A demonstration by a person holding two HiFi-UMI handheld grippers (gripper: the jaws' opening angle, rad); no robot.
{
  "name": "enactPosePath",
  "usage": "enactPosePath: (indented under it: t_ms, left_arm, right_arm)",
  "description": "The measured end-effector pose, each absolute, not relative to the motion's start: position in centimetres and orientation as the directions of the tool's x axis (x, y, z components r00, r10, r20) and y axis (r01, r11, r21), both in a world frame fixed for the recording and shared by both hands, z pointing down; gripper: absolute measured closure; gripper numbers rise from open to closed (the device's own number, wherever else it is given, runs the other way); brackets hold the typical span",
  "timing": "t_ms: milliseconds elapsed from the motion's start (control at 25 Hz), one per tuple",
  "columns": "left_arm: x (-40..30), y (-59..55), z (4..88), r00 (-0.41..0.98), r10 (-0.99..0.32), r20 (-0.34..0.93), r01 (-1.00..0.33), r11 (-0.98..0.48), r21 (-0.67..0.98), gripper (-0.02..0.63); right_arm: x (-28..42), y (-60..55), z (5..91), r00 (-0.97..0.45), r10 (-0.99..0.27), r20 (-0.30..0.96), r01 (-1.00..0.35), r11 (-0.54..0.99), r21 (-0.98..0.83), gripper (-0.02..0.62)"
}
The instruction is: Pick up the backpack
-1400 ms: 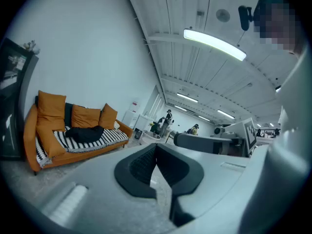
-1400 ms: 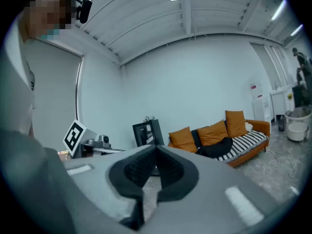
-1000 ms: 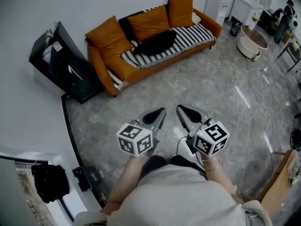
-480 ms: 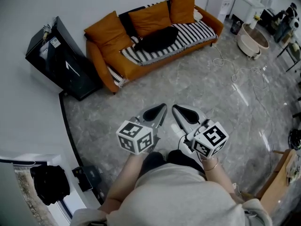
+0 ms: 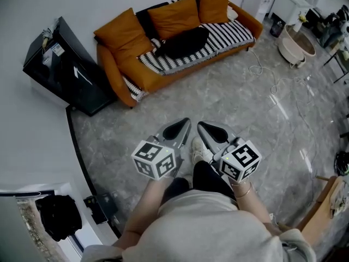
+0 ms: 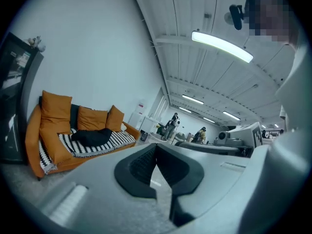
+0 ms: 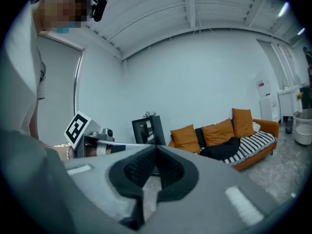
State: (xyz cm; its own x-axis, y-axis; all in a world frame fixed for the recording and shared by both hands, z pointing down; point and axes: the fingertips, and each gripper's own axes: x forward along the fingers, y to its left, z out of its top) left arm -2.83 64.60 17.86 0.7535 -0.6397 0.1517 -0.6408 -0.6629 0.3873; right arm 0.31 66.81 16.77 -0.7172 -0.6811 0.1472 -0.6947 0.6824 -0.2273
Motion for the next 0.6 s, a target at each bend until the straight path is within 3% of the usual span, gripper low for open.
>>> enactPosePath:
  t_ms: [600]
  left_arm:
    - [2.1, 41.4, 17.2, 0.713, -0.677, 0.183, -0.692, -0.637, 0.341, 0.598]
  right_arm:
    - [5.4, 44.2, 15.4, -0.767, -0.628, 0.13, -0.641, 0.745, -0.183, 0.592]
